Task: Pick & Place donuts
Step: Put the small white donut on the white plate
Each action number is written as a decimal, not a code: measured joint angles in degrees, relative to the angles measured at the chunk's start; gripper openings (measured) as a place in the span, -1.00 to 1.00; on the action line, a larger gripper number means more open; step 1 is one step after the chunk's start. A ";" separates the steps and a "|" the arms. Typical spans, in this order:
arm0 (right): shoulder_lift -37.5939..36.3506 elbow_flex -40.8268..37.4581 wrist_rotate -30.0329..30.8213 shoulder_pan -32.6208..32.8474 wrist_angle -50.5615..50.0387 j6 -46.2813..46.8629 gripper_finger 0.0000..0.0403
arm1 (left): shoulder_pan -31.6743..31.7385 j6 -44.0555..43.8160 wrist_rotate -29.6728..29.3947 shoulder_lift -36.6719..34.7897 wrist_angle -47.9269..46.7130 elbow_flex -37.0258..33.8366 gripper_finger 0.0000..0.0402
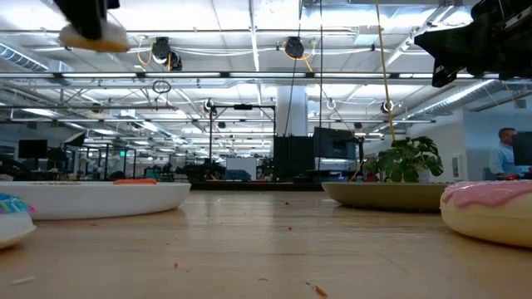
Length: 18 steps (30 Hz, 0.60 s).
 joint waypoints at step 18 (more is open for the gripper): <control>0.07 0.00 0.00 0.00 0.00 -0.02 -1.00 | 3.26 11.88 7.88 15.88 3.01 -0.07 -0.32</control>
